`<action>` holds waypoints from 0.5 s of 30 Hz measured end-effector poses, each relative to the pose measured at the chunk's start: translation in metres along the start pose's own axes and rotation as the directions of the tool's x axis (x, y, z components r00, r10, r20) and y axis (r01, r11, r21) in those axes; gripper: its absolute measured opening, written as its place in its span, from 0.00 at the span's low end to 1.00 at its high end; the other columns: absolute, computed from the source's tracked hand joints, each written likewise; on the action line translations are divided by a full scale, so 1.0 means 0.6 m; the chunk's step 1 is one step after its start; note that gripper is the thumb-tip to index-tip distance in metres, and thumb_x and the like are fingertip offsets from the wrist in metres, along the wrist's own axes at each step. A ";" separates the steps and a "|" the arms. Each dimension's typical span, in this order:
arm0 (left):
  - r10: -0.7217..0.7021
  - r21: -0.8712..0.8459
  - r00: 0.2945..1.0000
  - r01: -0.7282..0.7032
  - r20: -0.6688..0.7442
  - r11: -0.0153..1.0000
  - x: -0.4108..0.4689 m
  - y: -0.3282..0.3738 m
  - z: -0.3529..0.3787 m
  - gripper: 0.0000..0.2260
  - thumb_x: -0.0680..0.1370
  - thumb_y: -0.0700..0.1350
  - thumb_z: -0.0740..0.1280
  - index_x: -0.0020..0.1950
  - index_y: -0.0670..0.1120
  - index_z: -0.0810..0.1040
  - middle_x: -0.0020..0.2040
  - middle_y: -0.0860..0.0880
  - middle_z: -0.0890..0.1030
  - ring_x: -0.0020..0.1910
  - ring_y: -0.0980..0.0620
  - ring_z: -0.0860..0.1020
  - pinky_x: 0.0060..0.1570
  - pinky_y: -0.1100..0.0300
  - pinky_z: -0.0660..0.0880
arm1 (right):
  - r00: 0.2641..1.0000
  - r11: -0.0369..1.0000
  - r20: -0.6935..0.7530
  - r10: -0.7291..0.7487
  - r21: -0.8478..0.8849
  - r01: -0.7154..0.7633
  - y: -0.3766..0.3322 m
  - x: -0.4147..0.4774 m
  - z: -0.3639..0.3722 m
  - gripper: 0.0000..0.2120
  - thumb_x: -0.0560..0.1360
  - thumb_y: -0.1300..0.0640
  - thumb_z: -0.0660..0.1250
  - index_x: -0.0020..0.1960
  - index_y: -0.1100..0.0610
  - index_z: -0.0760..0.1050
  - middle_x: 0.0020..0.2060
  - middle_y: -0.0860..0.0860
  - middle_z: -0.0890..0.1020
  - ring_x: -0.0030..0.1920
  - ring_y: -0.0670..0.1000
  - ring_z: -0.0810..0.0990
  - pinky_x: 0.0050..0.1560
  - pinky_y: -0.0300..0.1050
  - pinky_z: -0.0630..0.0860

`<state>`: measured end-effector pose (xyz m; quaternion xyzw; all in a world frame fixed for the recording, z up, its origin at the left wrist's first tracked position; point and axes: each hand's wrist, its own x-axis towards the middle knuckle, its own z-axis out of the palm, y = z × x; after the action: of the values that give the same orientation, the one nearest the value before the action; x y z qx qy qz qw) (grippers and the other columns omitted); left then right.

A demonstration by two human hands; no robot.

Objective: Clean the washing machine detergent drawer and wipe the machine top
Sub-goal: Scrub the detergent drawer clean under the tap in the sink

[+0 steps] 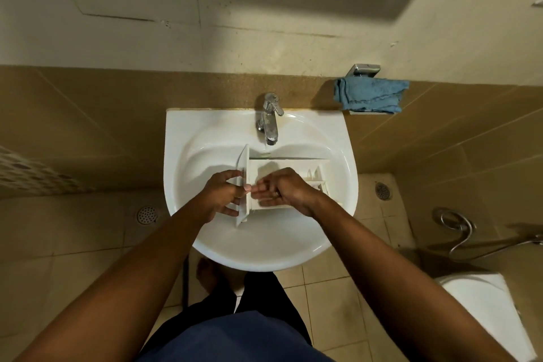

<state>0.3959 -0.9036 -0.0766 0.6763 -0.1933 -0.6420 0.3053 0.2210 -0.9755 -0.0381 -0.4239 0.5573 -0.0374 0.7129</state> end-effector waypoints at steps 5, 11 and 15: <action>-0.003 -0.004 1.000 0.003 -0.003 1.000 0.001 0.000 0.001 0.26 0.76 0.41 0.77 0.72 0.50 0.76 0.54 0.39 0.84 0.47 0.43 0.84 0.38 0.48 0.85 | 0.998 0.997 0.049 0.049 -0.068 -0.045 -0.025 0.002 -0.009 0.16 0.77 0.72 0.55 0.60 0.74 0.75 0.51 0.66 0.86 0.53 0.65 0.86 0.54 0.58 0.84; -0.002 0.008 1.000 0.002 -0.004 1.000 0.000 0.001 0.002 0.27 0.77 0.43 0.77 0.74 0.50 0.74 0.55 0.39 0.84 0.49 0.42 0.84 0.37 0.50 0.84 | 0.997 0.998 -0.066 -0.040 0.043 0.043 -0.035 0.031 0.001 0.14 0.84 0.61 0.56 0.55 0.64 0.80 0.53 0.62 0.87 0.54 0.64 0.86 0.53 0.55 0.84; 0.002 0.006 1.000 -0.002 0.004 1.000 0.002 -0.002 0.000 0.26 0.77 0.41 0.76 0.74 0.50 0.74 0.56 0.40 0.84 0.50 0.41 0.84 0.37 0.49 0.85 | 0.998 0.998 -0.052 -0.022 -0.059 0.019 0.010 -0.012 0.012 0.12 0.81 0.56 0.67 0.60 0.61 0.81 0.47 0.58 0.88 0.45 0.59 0.88 0.37 0.45 0.81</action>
<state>0.3956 -0.9033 -0.0783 0.6757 -0.1963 -0.6425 0.3036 0.2217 -0.9640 -0.0360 -0.4492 0.5723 -0.0398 0.6849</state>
